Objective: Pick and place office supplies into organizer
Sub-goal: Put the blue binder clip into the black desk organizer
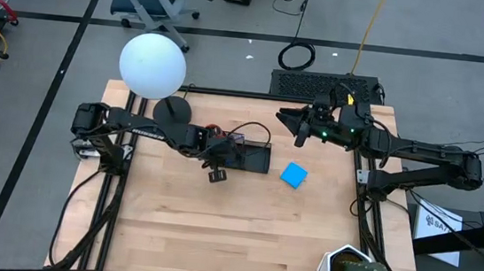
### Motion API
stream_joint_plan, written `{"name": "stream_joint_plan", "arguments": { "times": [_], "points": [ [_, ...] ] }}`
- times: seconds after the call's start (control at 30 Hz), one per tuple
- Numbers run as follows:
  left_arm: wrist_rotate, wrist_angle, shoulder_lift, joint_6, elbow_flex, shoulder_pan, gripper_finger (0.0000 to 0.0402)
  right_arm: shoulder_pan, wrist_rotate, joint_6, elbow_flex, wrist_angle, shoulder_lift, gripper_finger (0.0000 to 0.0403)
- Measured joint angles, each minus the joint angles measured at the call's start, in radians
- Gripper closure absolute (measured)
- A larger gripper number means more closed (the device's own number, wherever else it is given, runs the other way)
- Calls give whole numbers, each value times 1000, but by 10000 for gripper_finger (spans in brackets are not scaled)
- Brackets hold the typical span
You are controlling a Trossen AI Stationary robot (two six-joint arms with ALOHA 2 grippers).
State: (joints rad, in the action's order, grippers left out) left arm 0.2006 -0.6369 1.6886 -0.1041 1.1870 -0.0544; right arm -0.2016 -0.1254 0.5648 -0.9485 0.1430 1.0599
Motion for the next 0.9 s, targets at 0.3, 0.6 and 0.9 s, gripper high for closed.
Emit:
{"name": "stream_joint_plan", "arguments": {
  "times": [0.3, 0.6, 0.9],
  "points": [
    [6, 3, -1, 85, 0, -44, 339, 0, -7, 24, 0, -44, 0, 261],
    [-18, 55, -1, 185, 0, -50, 338, 1, -36, 20, 0, -82, 0, 261],
    [-36, 69, -1, 189, 0, -50, 283, 1, -87, 38, 0, -111, 0, 261]
  ]
}}
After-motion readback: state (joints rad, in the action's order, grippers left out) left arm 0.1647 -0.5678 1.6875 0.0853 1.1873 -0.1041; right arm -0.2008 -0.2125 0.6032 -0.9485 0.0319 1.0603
